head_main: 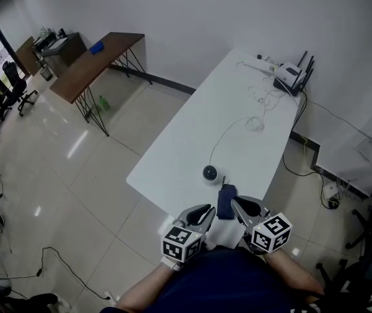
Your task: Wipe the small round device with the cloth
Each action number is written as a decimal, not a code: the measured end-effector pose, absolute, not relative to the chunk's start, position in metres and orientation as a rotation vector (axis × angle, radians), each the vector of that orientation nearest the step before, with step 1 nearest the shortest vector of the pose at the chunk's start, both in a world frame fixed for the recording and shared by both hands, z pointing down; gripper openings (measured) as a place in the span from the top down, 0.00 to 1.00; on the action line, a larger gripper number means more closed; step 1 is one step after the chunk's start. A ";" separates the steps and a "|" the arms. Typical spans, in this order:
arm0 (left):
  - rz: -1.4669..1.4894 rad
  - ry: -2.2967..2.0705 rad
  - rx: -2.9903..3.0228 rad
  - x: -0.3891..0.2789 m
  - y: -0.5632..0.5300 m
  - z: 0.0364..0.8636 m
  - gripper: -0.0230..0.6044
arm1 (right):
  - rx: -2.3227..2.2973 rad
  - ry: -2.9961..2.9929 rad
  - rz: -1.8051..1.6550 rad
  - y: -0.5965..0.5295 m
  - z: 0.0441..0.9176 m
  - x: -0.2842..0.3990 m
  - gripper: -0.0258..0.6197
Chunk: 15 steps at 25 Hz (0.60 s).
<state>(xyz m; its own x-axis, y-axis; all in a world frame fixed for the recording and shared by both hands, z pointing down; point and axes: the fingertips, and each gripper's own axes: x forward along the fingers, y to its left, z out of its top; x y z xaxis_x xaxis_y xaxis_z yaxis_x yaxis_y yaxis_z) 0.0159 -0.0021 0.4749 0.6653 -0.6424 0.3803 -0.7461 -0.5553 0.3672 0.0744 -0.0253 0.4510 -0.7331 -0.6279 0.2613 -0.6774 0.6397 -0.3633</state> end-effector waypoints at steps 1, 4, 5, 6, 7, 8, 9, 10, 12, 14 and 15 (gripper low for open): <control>0.271 -1.080 2.381 0.016 -0.002 0.474 0.88 | 1.096 -2.743 0.671 -0.025 0.450 0.074 0.93; 0.258 -1.069 2.380 0.018 -0.003 0.469 0.88 | 1.098 -2.743 0.652 -0.026 0.448 0.074 0.93; 0.256 -1.069 2.380 0.018 -0.003 0.469 0.88 | 1.100 -2.742 0.648 -0.026 0.448 0.074 0.93; 0.256 -1.072 2.379 0.018 -0.004 0.470 0.88 | 1.102 -2.741 0.645 -0.027 0.448 0.075 0.93; 0.258 -1.077 2.380 0.016 -0.005 0.472 0.88 | 1.103 -2.739 0.642 -0.027 0.448 0.075 0.93; 0.260 -1.081 2.380 0.015 -0.005 0.474 0.88 | 1.104 -2.737 0.642 -0.027 0.449 0.075 0.93; 0.263 -1.078 2.378 0.015 -0.006 0.476 0.88 | 1.104 -2.736 0.645 -0.027 0.449 0.075 0.93; 0.264 -1.071 2.375 0.016 -0.006 0.476 0.88 | 1.104 -2.735 0.649 -0.027 0.449 0.075 0.93; 0.265 -1.051 2.367 0.019 -0.005 0.475 0.88 | 1.101 -2.732 0.659 -0.028 0.450 0.074 0.93; 0.266 -1.042 2.363 0.020 -0.006 0.475 0.88 | 1.100 -2.730 0.663 -0.029 0.452 0.074 0.93; 0.266 -1.040 2.362 0.020 -0.006 0.476 0.88 | 1.102 -2.728 0.664 -0.030 0.453 0.075 0.93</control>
<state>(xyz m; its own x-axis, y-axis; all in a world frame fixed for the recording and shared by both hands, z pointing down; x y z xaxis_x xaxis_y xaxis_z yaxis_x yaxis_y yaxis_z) 0.0202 -0.0061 0.4759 0.6826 -0.6230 0.3819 -0.7299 -0.5561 0.3975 0.0745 -0.0300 0.4527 -0.7263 -0.6307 0.2734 -0.6858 0.6376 -0.3510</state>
